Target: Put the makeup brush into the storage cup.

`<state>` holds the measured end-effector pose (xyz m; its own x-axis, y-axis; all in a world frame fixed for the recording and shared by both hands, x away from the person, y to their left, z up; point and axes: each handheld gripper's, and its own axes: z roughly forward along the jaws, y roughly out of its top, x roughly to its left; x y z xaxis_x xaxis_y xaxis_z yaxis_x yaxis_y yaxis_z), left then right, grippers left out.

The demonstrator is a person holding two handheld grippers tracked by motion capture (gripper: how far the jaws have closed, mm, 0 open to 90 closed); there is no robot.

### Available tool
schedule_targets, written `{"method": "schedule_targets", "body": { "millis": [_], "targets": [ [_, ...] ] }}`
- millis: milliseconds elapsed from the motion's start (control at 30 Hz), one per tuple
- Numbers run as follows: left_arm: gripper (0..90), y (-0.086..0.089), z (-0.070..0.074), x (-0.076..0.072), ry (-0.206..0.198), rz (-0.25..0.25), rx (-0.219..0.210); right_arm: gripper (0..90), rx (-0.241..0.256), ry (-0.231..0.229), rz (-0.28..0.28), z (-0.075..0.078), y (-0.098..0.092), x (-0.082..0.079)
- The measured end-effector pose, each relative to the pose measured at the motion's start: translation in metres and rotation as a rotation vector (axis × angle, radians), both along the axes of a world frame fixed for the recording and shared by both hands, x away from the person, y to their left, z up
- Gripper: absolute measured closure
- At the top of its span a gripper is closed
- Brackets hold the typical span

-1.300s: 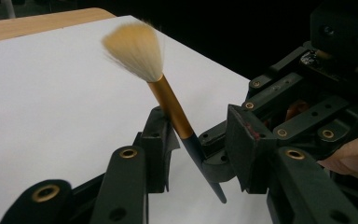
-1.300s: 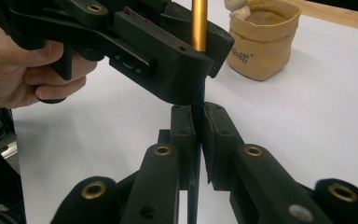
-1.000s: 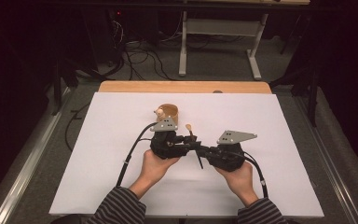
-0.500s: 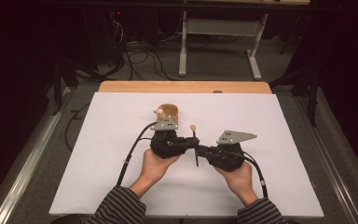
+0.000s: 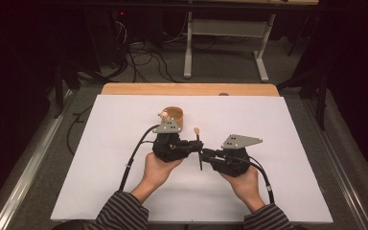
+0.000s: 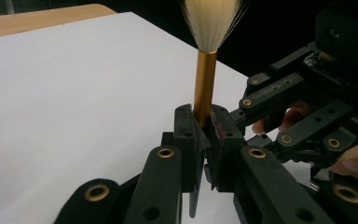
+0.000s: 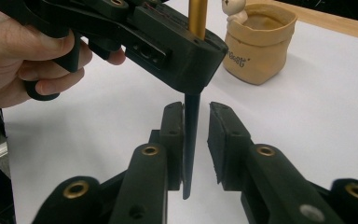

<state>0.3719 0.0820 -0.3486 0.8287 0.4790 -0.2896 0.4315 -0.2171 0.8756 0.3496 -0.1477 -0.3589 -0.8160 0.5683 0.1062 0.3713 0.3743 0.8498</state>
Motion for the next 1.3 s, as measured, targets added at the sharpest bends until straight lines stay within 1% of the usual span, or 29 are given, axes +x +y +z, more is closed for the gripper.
{"method": "schedule_targets", "body": {
  "millis": [133, 267, 333, 433, 600, 667, 733, 800, 933, 1000, 1033, 1133, 1200, 1267, 1300],
  "targets": [
    [83.4, 0.003, 0.001, 0.000, -0.003, 0.006, 0.006, 67.9, 0.006, -0.001, 0.000, 0.001, 0.000, -0.001],
    [83.4, 0.006, 0.004, -0.001, -0.009, 0.011, 0.019, 63.5, 0.011, -0.005, 0.003, 0.003, -0.002, -0.003],
    [83.4, 0.009, 0.004, -0.001, -0.010, 0.018, 0.024, 60.5, 0.016, -0.019, 0.002, 0.004, -0.005, -0.004],
    [83.4, 0.013, 0.006, -0.001, -0.015, 0.024, 0.026, 57.8, 0.043, -0.033, -0.010, 0.007, -0.011, -0.006],
    [83.4, 0.019, 0.010, -0.002, -0.024, 0.031, 0.020, 55.6, 0.044, -0.046, -0.035, 0.010, -0.024, -0.006],
    [83.4, 0.022, 0.012, -0.003, -0.027, 0.032, 0.019, 54.4, 0.053, -0.046, -0.048, 0.010, -0.030, -0.006],
    [83.4, 0.024, 0.013, -0.003, -0.030, 0.035, 0.019, 52.9, 0.052, -0.049, -0.056, 0.010, -0.034, -0.006],
    [83.4, 0.027, 0.014, -0.004, -0.033, 0.036, 0.021, 51.2, 0.031, -0.060, -0.059, 0.009, -0.038, -0.007],
    [83.4, 0.030, 0.016, -0.006, -0.038, 0.038, 0.023, 49.0, 0.019, -0.067, -0.065, 0.006, -0.044, -0.010],
    [83.4, 0.031, 0.016, -0.006, -0.038, 0.038, 0.024, 48.3, 0.010, -0.080, -0.075, 0.004, -0.048, -0.011],
    [83.4, 0.032, 0.017, -0.006, -0.039, 0.040, 0.025, 47.9, 0.008, -0.084, -0.077, 0.003, -0.050, -0.011],
    [83.4, 0.034, 0.018, -0.008, -0.065, 0.049, 0.018, 47.1, 0.009, -0.084, -0.097, 0.001, -0.056, -0.013],
    [83.4, 0.035, 0.019, -0.008, -0.065, 0.049, 0.018, 46.8, 0.008, -0.104, -0.094, 0.001, -0.059, -0.015],
    [83.4, 0.037, 0.019, -0.008, -0.063, 0.054, 0.020, 46.4, 0.009, -0.099, -0.104, 0.001, -0.062, -0.016],
    [83.4, 0.038, 0.020, -0.008, -0.064, 0.057, 0.020, 46.2, 0.005, -0.101, -0.100, 0.000, -0.064, -0.016]
  ]
}}
